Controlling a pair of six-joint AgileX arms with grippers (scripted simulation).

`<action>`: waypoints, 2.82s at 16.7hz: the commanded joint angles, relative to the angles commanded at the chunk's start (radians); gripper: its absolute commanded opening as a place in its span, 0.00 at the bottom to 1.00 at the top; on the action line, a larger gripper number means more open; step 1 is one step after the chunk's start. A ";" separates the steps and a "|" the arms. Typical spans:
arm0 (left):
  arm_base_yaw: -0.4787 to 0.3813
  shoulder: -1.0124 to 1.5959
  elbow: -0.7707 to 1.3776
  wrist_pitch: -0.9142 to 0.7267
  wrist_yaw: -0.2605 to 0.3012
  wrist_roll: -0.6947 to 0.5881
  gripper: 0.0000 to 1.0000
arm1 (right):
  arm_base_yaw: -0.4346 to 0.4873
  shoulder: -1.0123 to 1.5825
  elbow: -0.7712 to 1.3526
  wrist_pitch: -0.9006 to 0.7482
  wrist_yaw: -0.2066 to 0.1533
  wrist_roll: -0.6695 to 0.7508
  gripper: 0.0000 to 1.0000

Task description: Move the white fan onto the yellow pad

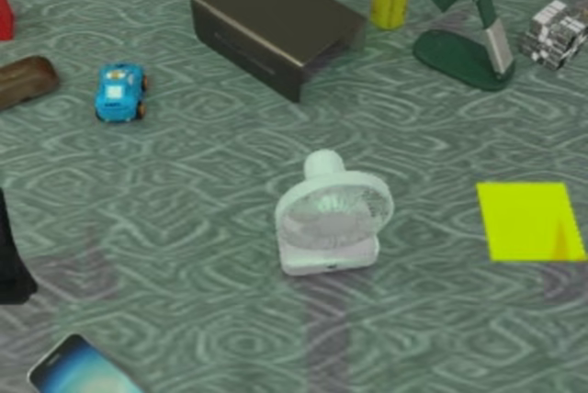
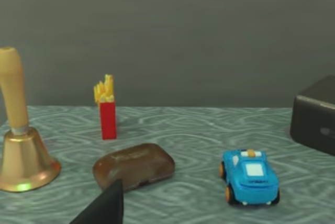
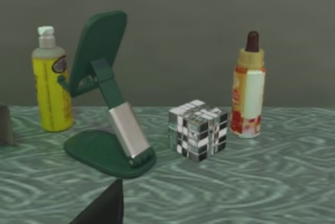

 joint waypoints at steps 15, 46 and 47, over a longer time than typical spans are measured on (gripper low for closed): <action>0.000 0.000 0.000 0.000 0.000 0.000 1.00 | 0.303 0.856 0.863 -0.664 0.007 -0.388 1.00; 0.000 0.000 0.000 0.000 0.000 0.000 1.00 | 0.763 2.186 2.035 -1.425 0.002 -0.952 1.00; 0.000 0.000 0.000 0.000 0.000 0.000 1.00 | 0.764 2.182 2.012 -1.403 0.002 -0.952 1.00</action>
